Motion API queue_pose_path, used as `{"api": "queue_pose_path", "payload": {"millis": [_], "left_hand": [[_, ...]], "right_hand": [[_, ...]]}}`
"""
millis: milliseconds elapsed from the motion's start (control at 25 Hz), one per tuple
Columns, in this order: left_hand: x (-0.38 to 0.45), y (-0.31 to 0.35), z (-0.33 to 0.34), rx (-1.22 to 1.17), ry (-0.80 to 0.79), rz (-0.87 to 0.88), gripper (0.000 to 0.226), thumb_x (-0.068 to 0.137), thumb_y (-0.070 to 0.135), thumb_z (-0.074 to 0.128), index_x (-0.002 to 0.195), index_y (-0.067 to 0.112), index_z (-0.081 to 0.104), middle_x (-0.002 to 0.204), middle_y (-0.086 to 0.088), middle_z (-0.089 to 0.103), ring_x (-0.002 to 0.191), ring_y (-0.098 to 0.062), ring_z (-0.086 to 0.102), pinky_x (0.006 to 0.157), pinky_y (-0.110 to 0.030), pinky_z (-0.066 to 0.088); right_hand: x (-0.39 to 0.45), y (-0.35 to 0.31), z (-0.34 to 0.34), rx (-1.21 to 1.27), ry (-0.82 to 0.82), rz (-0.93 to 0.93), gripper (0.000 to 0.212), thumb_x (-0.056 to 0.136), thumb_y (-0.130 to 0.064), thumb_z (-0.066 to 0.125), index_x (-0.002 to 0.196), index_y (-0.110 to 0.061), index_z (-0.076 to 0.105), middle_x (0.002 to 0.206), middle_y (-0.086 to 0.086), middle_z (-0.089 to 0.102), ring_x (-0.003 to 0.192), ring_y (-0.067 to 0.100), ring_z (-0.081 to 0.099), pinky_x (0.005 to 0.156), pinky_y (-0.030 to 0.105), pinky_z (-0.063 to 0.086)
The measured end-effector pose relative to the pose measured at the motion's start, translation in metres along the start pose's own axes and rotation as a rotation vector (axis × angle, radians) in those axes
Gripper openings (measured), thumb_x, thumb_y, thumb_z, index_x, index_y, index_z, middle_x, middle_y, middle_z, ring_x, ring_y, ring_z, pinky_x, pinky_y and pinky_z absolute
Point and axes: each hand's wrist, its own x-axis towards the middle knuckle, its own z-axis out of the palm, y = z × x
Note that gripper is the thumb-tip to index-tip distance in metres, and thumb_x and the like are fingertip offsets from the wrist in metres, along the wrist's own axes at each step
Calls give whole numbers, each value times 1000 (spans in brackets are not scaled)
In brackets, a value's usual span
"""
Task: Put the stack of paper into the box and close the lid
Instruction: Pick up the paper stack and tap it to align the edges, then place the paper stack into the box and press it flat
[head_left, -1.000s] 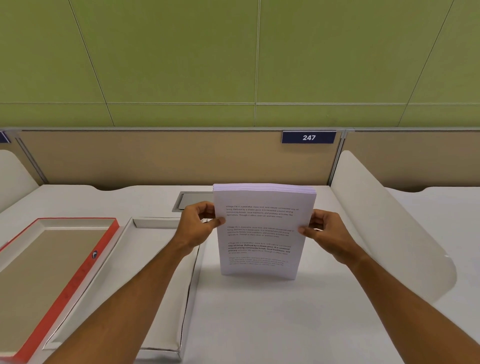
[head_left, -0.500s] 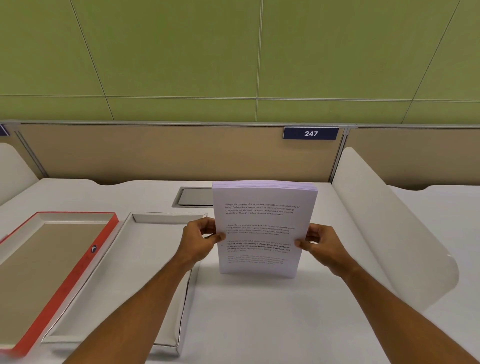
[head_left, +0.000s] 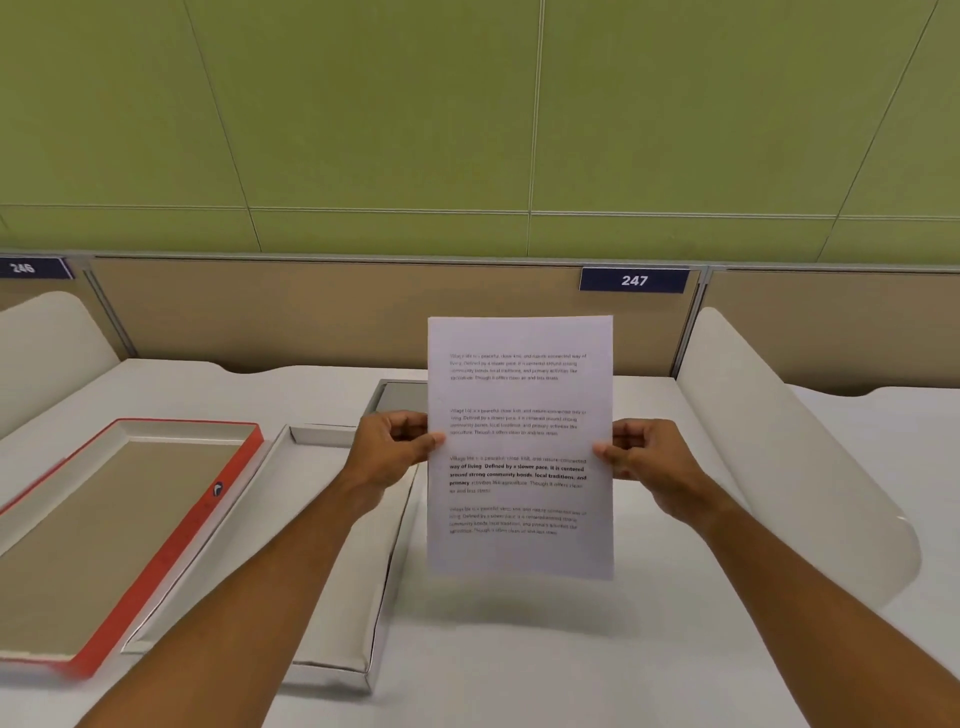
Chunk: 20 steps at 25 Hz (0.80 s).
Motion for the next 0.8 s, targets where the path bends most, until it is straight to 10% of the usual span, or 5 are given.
{"api": "queue_pose_path", "payload": {"millis": [800], "left_hand": [[32,-28,-183,6,27,-371,32,78,1,76,104,-14,64,97,-19,75,80,-28,75,62,-32,61]], "right_hand": [[36,2,206,-92,56,328,23,84,-9,74,72,2,58,91,22,76,74,27,77,56,28,58]]}}
